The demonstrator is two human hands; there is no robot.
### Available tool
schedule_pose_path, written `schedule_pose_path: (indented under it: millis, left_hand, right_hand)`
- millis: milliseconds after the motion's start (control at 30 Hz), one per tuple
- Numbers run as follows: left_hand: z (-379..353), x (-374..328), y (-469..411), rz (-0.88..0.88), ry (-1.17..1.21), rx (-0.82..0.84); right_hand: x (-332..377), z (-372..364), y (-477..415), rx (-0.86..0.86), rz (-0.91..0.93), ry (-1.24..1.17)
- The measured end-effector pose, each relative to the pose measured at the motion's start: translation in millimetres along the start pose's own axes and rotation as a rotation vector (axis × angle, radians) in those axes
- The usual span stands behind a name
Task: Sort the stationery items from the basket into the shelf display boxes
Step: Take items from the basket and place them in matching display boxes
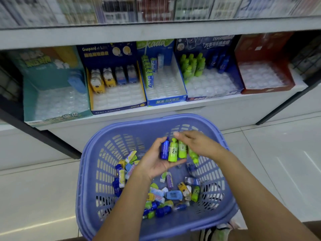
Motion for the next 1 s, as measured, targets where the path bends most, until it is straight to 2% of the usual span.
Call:
schedule_pose_path:
  millis: [67, 167, 233, 400, 467, 567, 633, 700, 867, 1000]
  left_hand:
    - [-11, -5, 7, -0.015, 0.001, 0.036]
    - [-30, -9, 15, -0.040, -0.076, 0.043]
    - [-41, -10, 18, -0.071, -0.115, 0.017]
    - [-61, -15, 26, -0.146, -0.069, -0.004]
    - [-69, -18, 29, -0.175, -0.051, 0.015]
    - [-78, -26, 34, -0.232, -0.030, 0.040]
    - [-80, -32, 39, -0.253, -0.034, 0.034]
    - [-82, -38, 43, -0.256, -0.030, 0.032]
    - [-82, -56, 52, -0.308, 0.004, 0.004]
    - [-78, -64, 54, -0.329, 0.042, -0.041]
  right_hand:
    - [11, 10, -2, -0.110, 0.078, 0.062]
    - [13, 29, -4, -0.272, -0.045, -0.079]
    - [8, 40, -2, -0.309, -0.249, -0.386]
    - [3, 53, 5, -0.240, -0.722, -1.566]
    - [5, 56, 6, -0.197, -0.769, -1.822]
    - [9, 62, 5, -0.145, -0.679, -1.943]
    - [10, 70, 1, -0.166, -0.597, -1.889]
    - [12, 82, -7, -0.205, -0.502, -1.714]
    - [30, 121, -47, -0.500, -0.110, -0.942]
    - [41, 142, -91, -0.707, 0.039, -0.369]
Point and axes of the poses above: each hand's wrist, its own y-axis away from the middle knuckle, its own z-axis out of the back of the hand, x = y × z, the point moved 4 cm from there along -y, towards the middle knuckle, and after that the axes turned 14 degrees about -x, right-handed, at the moved point
